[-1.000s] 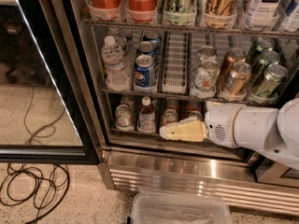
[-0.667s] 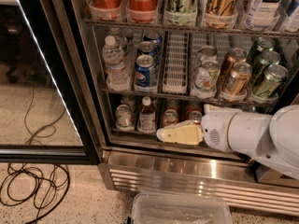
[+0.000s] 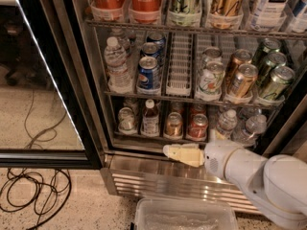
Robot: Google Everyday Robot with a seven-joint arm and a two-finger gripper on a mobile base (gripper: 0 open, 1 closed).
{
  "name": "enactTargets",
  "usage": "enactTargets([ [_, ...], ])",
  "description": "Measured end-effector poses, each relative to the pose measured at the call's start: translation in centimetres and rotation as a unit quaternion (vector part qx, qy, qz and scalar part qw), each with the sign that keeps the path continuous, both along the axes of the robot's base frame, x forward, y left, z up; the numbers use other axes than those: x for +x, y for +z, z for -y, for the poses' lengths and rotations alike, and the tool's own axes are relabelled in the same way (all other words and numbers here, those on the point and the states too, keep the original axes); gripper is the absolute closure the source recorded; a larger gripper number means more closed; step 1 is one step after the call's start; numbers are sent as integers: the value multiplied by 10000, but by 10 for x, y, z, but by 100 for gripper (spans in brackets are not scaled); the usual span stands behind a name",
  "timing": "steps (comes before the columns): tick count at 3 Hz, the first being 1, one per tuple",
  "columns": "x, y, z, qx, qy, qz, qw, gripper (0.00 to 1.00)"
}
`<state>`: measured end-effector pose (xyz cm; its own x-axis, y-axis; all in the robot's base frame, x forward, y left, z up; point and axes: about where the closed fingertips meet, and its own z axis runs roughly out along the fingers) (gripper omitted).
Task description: Pick orange can from bottom shelf of fridge
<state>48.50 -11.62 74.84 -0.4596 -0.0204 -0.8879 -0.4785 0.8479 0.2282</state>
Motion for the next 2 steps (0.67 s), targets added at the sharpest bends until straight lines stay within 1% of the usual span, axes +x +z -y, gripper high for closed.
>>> enactTargets([
  [1,19,-26,-9,280,-363,215,9987,0],
  [2,19,-26,-9,280,-364,215,9987,0],
])
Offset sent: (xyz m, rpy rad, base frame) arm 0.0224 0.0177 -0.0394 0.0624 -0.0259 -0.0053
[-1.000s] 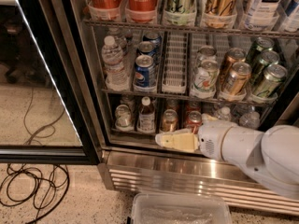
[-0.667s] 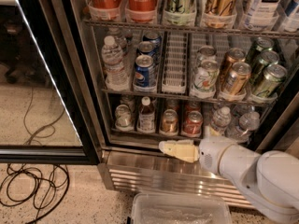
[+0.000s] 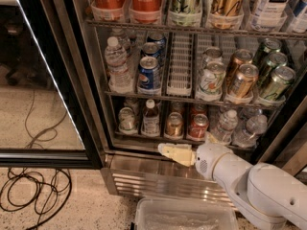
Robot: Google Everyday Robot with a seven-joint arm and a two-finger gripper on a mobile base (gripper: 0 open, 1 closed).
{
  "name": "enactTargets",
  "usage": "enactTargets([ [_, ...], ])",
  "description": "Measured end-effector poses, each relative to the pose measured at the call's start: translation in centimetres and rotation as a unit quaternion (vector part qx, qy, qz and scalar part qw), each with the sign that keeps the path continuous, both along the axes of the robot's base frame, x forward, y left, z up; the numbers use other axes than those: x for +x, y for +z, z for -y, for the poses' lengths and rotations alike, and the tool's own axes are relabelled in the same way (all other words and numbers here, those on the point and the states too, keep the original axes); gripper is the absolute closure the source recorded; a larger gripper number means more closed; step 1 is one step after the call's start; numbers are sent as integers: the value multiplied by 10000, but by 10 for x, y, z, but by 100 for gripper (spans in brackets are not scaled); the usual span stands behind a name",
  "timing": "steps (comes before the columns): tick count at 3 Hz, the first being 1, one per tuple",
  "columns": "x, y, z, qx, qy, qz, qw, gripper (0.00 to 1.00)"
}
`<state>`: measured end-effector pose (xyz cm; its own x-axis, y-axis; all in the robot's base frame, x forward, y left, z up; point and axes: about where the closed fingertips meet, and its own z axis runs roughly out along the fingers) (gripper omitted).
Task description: Pick orange can from bottom shelf of fridge
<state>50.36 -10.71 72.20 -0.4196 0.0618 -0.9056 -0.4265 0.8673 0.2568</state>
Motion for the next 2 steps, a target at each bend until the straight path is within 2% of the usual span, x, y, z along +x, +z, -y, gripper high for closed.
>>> enactTargets([
  [1,7,-15,-4,-29,-175,-29,9998,0],
  [2,22,-43,-1,38,-571,37,9984,0],
])
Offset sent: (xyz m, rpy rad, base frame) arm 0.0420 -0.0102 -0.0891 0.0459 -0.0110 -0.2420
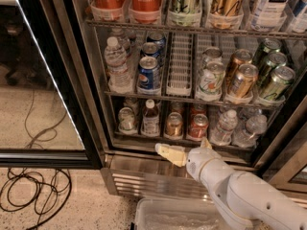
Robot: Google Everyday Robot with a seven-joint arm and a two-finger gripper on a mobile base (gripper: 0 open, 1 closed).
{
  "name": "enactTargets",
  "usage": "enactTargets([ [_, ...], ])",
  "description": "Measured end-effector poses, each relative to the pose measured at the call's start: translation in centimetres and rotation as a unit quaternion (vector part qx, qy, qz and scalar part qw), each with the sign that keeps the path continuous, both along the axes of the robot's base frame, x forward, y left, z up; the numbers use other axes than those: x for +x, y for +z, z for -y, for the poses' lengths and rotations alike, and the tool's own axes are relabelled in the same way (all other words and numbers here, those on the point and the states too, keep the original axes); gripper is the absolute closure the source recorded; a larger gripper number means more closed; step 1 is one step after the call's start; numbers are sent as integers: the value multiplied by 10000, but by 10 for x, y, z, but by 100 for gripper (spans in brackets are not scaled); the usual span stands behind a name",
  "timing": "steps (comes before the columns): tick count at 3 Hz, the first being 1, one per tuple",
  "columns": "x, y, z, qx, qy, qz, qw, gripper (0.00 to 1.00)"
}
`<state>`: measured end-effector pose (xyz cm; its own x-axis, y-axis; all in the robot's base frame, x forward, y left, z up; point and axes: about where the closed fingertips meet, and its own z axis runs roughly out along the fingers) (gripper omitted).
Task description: Pick orange can from bottom shelf of fridge
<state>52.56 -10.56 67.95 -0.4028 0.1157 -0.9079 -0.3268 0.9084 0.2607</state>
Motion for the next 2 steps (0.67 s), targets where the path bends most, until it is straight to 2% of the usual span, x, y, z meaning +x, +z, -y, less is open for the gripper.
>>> enactTargets([
  [1,13,-23,6,135,-432,162,9988,0],
  [2,24,-31,0,118,-655,533,9964,0],
])
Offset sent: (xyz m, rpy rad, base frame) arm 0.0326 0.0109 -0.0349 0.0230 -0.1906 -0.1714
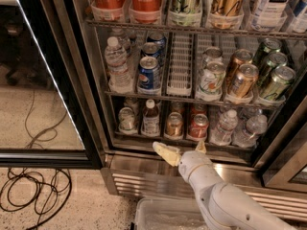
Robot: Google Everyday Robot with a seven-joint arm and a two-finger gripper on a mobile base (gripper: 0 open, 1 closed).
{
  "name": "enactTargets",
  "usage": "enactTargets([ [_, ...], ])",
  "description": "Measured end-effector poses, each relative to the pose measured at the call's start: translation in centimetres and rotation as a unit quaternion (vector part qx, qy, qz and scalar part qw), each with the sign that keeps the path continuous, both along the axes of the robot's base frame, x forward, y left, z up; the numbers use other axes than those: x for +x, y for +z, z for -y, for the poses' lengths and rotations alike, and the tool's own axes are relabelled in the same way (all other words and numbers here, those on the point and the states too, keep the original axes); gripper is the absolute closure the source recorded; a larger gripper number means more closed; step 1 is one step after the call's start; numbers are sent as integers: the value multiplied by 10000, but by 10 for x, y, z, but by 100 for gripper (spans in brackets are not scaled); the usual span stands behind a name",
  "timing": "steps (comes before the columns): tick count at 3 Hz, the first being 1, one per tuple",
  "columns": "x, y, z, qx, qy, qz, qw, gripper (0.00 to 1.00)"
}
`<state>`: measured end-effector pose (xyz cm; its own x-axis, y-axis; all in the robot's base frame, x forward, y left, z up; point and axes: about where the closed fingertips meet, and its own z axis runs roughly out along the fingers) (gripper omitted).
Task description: Pick orange can from bottom shelf of fridge
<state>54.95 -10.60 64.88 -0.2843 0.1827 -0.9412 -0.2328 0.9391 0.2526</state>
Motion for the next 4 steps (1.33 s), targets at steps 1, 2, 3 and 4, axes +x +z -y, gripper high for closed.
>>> enactTargets([
  [1,2,-1,-2,32,-1,52,10000,0],
  [2,3,-5,-1,112,-8,110,9999,10],
  [3,7,-11,0,143,-89,130,9998,12],
  [4,12,-17,-6,160,-34,125,9998,4],
])
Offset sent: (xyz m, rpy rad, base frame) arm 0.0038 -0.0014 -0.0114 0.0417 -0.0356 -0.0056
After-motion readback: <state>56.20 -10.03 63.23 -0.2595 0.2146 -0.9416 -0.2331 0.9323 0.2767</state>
